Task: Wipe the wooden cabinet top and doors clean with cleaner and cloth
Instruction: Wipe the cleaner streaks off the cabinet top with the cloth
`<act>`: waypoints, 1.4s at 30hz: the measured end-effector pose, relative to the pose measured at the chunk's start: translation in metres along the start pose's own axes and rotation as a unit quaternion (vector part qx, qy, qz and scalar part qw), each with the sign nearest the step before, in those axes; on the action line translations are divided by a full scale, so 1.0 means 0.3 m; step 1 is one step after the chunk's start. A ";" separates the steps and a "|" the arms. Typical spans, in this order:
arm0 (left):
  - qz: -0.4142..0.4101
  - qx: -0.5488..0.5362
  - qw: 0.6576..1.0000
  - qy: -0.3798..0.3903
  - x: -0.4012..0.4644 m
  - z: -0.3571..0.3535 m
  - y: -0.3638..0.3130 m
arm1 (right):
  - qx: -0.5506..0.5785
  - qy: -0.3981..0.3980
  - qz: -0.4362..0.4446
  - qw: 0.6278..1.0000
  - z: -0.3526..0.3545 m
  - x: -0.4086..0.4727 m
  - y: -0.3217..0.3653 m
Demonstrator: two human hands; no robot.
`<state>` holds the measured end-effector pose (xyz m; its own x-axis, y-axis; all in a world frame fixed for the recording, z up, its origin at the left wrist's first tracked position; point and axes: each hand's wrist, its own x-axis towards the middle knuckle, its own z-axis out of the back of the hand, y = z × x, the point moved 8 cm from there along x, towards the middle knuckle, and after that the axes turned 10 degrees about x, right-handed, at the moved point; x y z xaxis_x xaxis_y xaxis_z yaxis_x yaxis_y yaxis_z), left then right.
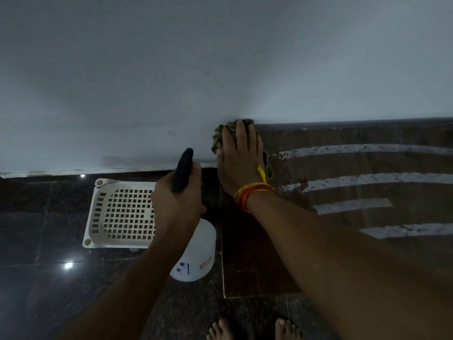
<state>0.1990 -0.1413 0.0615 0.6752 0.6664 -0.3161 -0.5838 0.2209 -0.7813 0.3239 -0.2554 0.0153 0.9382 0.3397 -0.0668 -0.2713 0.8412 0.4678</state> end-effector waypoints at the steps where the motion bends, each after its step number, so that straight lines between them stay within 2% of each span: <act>1: -0.002 0.000 1.000 0.002 -0.007 -0.002 -0.002 | -0.002 0.004 0.006 1.000 0.001 -0.007 -0.006; 9: 0.007 -0.012 1.000 0.010 -0.043 0.023 -0.022 | -0.027 -0.013 -0.040 0.999 0.130 -0.019 -0.219; 14: 0.007 -0.017 1.000 0.006 -0.059 0.007 -0.028 | -0.021 -0.014 -0.029 0.999 0.127 -0.034 -0.218; 20: 0.011 -0.012 1.000 0.010 -0.109 -0.012 -0.052 | -0.034 -0.003 -0.022 0.999 0.124 -0.266 -0.235; 28: 0.006 -0.005 1.000 0.010 -0.150 -0.014 -0.028 | -0.025 -0.010 -0.022 0.999 0.118 -0.170 -0.262; 36: -0.002 0.022 1.000 0.010 -0.241 0.024 -0.018 | -0.023 0.003 -0.047 0.999 0.088 -0.555 -0.232; 42: -0.004 0.026 1.000 0.013 -0.284 0.051 0.004 | -0.031 -0.007 -0.042 0.999 0.078 -0.545 -0.230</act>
<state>0.1340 -0.1870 0.0957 0.6909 0.6464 -0.3238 -0.6000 0.2628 -0.7556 0.1942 -0.3787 0.0146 0.9610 0.2615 -0.0899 -0.2045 0.8909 0.4057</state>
